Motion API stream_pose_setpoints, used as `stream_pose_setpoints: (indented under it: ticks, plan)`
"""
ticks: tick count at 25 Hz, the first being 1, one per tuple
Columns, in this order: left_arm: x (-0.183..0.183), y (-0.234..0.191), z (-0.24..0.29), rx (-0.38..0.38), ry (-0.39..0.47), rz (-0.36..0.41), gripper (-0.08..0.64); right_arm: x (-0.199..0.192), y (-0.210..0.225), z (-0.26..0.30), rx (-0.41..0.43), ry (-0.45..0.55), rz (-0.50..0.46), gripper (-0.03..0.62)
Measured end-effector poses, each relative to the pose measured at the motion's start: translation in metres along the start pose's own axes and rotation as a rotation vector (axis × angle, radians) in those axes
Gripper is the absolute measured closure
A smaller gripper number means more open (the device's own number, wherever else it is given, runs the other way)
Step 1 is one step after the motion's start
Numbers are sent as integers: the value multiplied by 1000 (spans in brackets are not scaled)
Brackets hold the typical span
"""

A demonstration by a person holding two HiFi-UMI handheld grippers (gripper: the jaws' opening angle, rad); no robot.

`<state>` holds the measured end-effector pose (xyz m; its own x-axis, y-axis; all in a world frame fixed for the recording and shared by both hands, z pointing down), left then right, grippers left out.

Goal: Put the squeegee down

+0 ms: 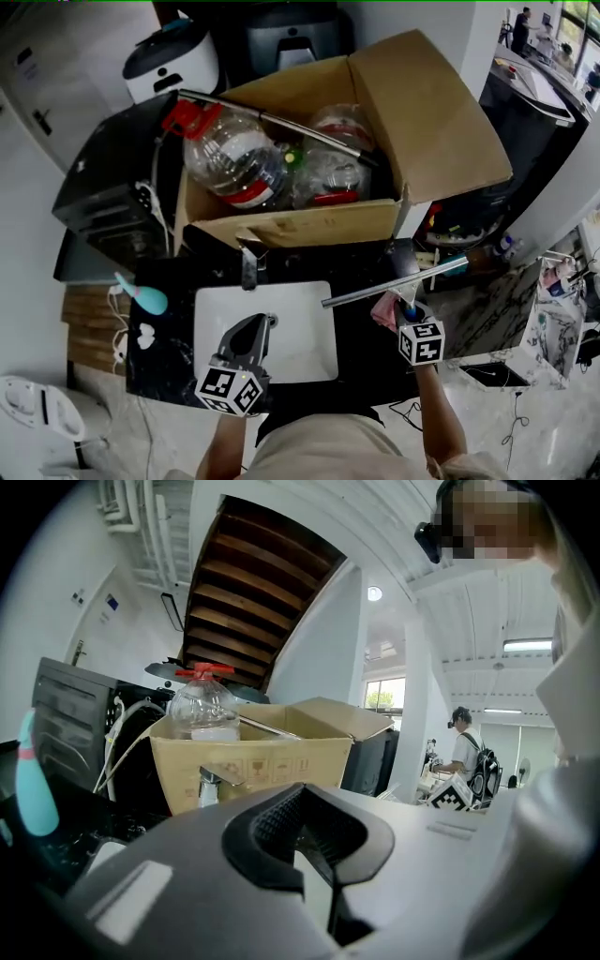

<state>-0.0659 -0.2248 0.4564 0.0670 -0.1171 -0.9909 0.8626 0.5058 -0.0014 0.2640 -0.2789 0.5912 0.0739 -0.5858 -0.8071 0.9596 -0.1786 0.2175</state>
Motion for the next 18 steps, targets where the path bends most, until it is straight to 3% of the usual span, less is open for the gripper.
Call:
stream_pose_setpoints:
  ticks: [10, 18]
  plan:
    - [-27, -42, 3, -10, -40, -65, 545, -5, -15, 98, -49, -213, -18, 540]
    - [-43, -66, 14, -54, -61, -134, 545, 12, -18, 134, -107, -244, 44, 538]
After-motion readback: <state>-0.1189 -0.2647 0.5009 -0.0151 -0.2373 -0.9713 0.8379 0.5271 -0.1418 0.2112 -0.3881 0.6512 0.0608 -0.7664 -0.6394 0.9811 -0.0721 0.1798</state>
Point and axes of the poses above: the fingertips, and each gripper's own axes: z forward along the fingers, y to its right, x out of its top, the point moved 2 cm from there along -z, backward along the fingers, and after that the axes turned 12 degrees about z, right-handed, at the moved point
